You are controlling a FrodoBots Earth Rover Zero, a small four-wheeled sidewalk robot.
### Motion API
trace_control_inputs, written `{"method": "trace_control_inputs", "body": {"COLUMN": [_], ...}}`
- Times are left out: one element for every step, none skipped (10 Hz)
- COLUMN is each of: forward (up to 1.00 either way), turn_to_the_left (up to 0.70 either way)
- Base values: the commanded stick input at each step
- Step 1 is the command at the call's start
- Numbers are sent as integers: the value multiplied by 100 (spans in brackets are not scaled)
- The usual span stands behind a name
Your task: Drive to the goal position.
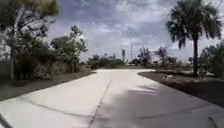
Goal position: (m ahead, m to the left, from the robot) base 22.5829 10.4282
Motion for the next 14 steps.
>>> {"method": "trace_control_inputs", "body": {"forward": [70,70,70,70,70,70,70,70,70,70,70,70,70,70], "turn_to_the_left": [0,0,0,0,0,0,0,0,0,0,0,0,0,0]}}
